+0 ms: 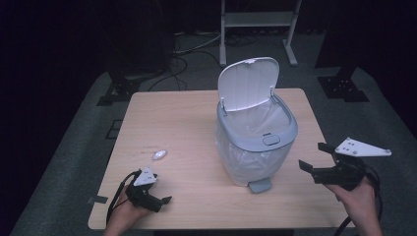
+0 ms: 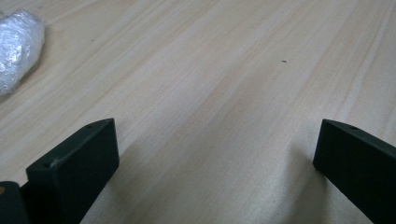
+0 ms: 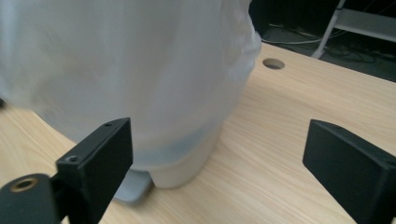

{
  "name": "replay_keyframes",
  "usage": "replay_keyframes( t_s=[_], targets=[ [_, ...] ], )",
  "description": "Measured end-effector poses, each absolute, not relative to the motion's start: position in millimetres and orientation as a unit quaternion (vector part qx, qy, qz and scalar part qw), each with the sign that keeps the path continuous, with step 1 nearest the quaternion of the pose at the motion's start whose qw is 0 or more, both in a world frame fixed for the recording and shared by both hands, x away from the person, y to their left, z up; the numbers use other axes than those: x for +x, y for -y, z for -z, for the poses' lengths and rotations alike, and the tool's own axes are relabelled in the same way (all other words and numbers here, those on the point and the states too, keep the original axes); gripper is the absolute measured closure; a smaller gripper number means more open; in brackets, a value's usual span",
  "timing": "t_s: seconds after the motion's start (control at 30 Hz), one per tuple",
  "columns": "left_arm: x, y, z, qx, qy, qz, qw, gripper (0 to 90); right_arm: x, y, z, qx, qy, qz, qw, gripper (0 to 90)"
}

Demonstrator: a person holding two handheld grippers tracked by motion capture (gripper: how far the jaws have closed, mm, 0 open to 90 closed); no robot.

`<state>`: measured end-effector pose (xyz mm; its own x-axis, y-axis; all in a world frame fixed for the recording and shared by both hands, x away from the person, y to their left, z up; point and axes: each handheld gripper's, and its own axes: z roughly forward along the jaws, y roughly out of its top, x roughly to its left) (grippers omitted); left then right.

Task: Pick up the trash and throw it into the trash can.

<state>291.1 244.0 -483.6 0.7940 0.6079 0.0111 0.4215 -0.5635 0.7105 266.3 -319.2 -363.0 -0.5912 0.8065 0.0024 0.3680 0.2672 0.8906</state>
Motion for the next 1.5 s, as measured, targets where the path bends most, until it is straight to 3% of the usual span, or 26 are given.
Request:
replay_keyframes(
  t_s=[0.1, 0.57, 1.5],
  targets=[
    [292, -244, 484, 0.874, -0.297, -0.130, 0.363, 0.0, 263, 322, 383, 0.374, -0.766, -0.458, 0.253, 0.8],
    [290, -244, 484, 0.871, -0.304, -0.134, 0.363, 0.0, 268, 323, 437, 0.412, -0.774, -0.424, 0.226, 0.8],
    [290, -244, 484, 0.870, -0.307, -0.134, 0.362, 0.0, 284, 338, 488, 0.446, -0.811, -0.336, 0.178, 0.0]
  ],
)
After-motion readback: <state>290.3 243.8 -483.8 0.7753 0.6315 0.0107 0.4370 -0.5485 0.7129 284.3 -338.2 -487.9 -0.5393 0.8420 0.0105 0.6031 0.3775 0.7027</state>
